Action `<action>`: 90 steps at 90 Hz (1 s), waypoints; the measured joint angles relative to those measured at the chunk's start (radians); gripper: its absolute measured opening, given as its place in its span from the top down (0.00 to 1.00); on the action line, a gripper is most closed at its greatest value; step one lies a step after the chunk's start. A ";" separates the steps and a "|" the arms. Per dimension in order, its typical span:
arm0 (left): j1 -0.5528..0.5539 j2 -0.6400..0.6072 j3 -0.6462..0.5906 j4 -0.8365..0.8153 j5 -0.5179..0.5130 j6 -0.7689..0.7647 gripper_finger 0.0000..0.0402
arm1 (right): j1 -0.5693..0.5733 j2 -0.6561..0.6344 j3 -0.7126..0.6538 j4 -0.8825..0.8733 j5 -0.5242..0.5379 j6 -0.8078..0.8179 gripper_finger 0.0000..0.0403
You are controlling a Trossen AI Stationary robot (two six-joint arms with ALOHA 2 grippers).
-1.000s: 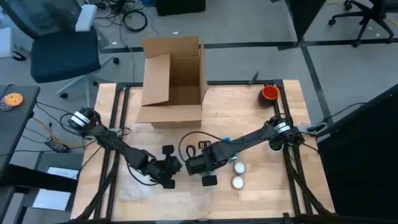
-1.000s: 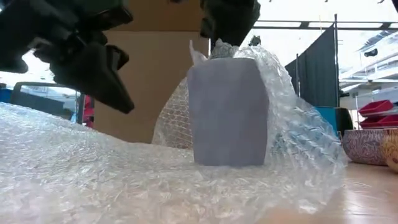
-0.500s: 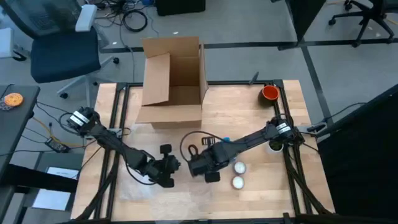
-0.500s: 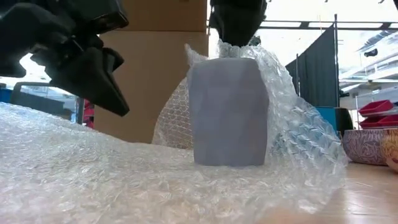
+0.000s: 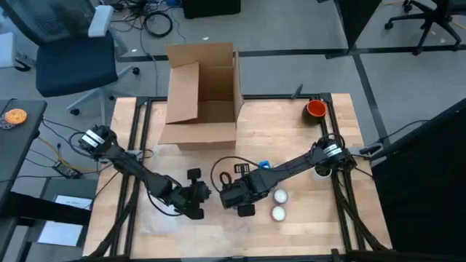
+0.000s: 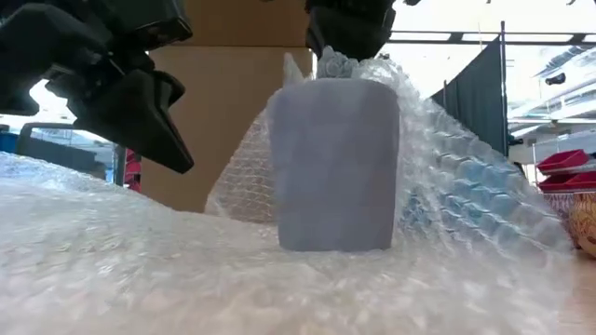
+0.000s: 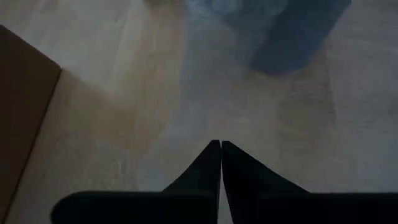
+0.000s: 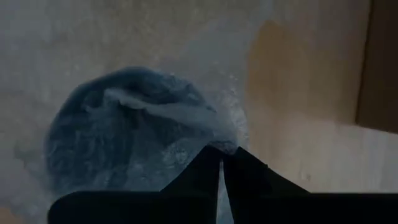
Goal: Wrap mug
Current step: Wrap the blue mug with the bubble wrap
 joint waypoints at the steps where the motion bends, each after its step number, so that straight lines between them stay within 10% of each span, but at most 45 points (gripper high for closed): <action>1: 0.000 0.000 0.000 0.000 0.000 0.000 1.00 | 0.001 0.000 0.000 0.000 -0.001 0.000 1.00; 49: 0.000 0.000 -0.001 0.122 0.027 0.025 1.00 | 0.033 0.006 0.058 -0.032 -0.031 0.002 1.00; 90: 0.087 0.139 0.006 0.226 0.463 -0.026 1.00 | -0.001 0.006 -0.159 0.177 -0.120 0.002 1.00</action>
